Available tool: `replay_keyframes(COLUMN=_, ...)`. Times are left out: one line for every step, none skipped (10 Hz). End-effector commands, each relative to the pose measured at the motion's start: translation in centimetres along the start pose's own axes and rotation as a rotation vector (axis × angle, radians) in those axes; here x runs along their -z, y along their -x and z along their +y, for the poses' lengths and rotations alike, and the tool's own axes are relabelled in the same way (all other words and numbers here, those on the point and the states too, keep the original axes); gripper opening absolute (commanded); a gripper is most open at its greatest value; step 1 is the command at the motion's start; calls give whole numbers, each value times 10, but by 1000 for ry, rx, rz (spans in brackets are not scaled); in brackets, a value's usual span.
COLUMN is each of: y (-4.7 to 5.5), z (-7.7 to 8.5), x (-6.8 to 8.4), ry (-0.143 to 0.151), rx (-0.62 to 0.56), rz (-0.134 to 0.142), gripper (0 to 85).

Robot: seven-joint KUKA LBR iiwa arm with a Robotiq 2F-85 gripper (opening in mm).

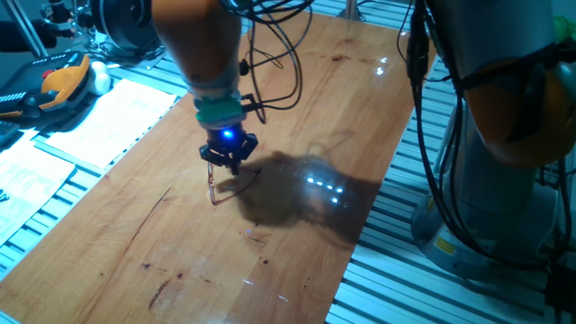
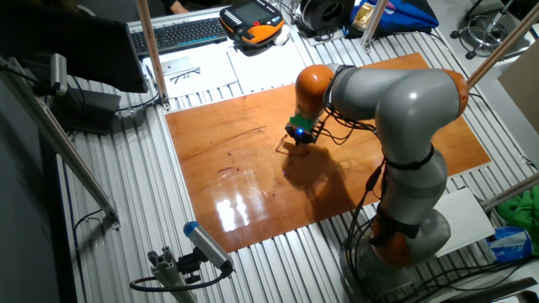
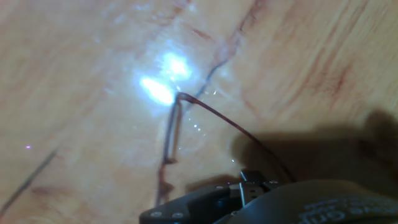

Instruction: Unfold the leg of the glasses (with one hand)

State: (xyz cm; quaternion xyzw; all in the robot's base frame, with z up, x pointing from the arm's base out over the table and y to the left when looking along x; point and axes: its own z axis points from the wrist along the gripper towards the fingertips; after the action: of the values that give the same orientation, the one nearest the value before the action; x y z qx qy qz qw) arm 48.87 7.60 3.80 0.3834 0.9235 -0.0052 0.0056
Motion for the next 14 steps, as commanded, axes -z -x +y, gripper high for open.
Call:
replay_keyframes(y=-1, z=-3, x=-1, ry=0, rx=4, rz=-4, gripper=0)
replay_keyframes(y=-2, z=-4, x=-2, ry=1, rx=4, rz=-5, gripper=0)
replay_keyframes(y=-2, z=-5, x=-2, ry=2, rx=-1, rz=-7, gripper=0)
replay_keyframes(y=-2, z=-5, x=-2, ry=2, rx=-4, rz=-7, gripper=0)
replay_keyframes(y=-2, z=-6, x=-2, ry=2, rx=-5, rz=-13, gripper=0)
replay_keyframes(y=-2, z=-6, x=-3, ry=4, rx=-5, rz=-27, gripper=0)
replay_keyframes(y=-2, z=-7, x=-6, ry=8, rx=-5, rz=-40, gripper=0)
replay_keyframes(y=-2, z=-7, x=-8, ry=18, rx=-11, rz=-54, gripper=0)
replay_keyframes(y=-1, z=-7, x=-10, ry=27, rx=-17, rz=-63, gripper=0)
replay_keyframes(y=-1, z=-7, x=-10, ry=34, rx=-26, rz=-60, gripper=0)
replay_keyframes(y=-1, z=-7, x=-11, ry=44, rx=-34, rz=-59, gripper=0)
replay_keyframes(y=0, z=-8, x=-11, ry=45, rx=-33, rz=-60, gripper=0)
replay_keyframes(y=1, z=-9, x=-11, ry=45, rx=-25, rz=-60, gripper=0)
replay_keyframes(y=2, z=-10, x=-11, ry=40, rx=-20, rz=-64, gripper=0)
